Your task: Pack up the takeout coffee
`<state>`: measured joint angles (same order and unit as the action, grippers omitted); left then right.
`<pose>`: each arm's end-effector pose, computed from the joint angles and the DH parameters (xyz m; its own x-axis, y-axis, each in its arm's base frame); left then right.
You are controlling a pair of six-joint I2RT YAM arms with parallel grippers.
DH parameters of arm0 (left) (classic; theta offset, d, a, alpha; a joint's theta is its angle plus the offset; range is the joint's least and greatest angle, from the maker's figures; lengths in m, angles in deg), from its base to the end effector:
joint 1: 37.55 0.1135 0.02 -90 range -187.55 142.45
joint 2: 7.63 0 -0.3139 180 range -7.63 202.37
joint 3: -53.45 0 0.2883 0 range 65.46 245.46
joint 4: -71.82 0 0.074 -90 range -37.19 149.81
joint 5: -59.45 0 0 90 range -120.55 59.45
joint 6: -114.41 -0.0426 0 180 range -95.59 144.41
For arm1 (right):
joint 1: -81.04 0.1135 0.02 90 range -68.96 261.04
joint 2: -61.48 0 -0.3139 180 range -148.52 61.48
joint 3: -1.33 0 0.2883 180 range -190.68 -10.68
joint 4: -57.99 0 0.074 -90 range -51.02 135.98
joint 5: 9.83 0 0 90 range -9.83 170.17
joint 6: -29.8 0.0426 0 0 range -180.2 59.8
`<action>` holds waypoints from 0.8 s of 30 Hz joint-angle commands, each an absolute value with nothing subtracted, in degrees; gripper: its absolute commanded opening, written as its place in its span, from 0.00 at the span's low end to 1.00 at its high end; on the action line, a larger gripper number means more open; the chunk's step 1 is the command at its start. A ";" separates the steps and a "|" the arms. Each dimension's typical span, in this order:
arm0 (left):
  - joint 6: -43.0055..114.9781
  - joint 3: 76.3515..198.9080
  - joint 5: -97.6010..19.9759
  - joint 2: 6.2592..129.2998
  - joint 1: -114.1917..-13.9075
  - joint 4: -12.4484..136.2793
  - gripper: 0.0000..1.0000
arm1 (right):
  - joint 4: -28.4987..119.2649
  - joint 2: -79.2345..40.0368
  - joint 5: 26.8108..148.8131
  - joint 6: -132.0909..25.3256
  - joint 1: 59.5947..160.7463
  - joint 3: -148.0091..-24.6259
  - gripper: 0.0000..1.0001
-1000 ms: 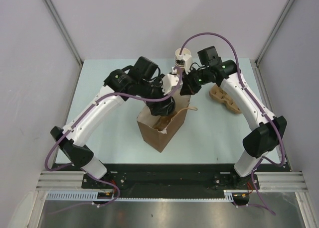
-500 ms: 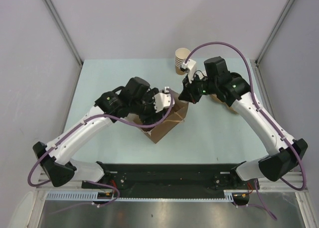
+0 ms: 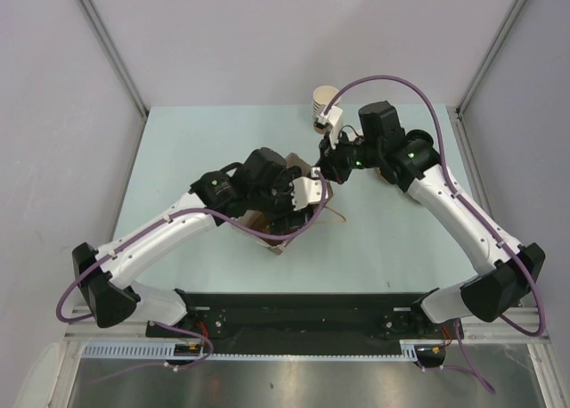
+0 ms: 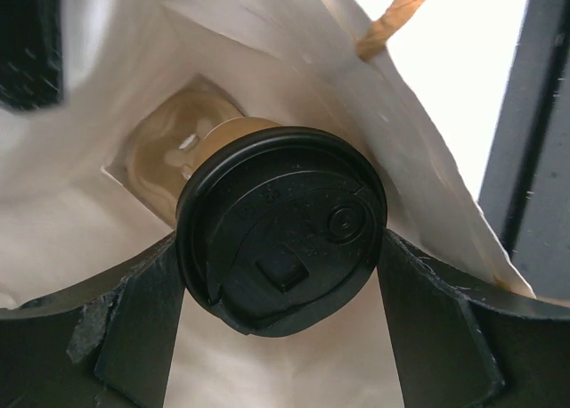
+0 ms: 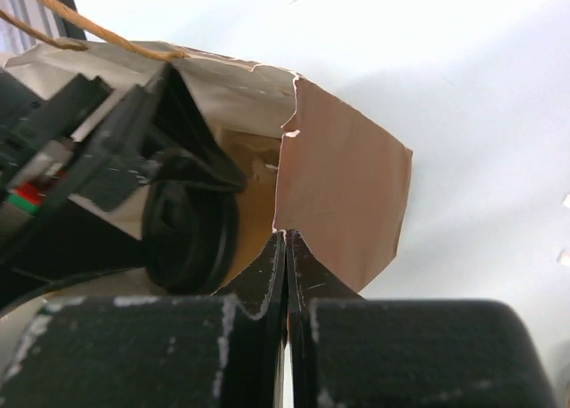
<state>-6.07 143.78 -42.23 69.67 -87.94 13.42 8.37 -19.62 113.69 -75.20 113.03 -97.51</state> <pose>0.1930 -0.2468 0.4024 0.0377 0.7336 -0.6785 0.9585 0.1655 0.2322 0.2751 0.1996 0.4536 -0.2154 -0.3890 -0.8957 -0.9267 0.3706 0.0619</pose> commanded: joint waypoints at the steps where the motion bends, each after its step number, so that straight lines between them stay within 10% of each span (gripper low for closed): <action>1: -6.18 143.69 -38.47 69.89 -88.26 17.01 0.11 | 8.80 -20.26 115.68 -76.98 114.09 -100.59 0.00; 24: -8.55 135.51 -38.11 63.74 -88.09 19.47 0.10 | -4.72 -17.71 109.79 -66.62 111.72 -100.42 0.00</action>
